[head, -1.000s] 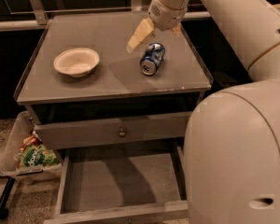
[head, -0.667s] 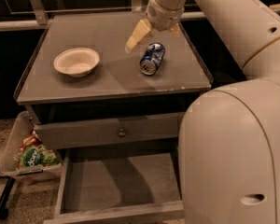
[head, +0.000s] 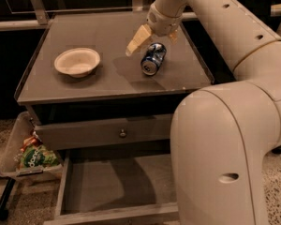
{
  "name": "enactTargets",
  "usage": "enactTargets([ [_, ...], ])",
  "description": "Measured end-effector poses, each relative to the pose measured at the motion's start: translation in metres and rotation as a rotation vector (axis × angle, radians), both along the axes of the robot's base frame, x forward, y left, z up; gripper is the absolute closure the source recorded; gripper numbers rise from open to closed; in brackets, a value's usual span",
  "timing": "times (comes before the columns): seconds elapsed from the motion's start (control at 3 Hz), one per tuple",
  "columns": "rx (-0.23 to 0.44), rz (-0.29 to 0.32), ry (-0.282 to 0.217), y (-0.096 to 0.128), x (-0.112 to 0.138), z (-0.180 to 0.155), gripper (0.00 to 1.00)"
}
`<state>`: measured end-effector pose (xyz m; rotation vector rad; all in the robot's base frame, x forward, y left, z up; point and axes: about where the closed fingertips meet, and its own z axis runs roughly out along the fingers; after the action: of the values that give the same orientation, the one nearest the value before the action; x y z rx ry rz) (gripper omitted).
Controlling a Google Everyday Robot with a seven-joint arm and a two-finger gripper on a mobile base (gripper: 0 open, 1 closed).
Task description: Place pepsi can into middle drawer
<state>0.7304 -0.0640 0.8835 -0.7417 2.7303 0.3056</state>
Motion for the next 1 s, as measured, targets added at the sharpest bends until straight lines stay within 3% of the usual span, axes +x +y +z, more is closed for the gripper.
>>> enactTargets([
  [0.67, 0.001, -0.006, 0.009, 0.003, 0.005, -0.007, 0.0],
  [1.0, 0.015, -0.048, 0.024, -0.015, 0.011, -0.026, 0.0],
])
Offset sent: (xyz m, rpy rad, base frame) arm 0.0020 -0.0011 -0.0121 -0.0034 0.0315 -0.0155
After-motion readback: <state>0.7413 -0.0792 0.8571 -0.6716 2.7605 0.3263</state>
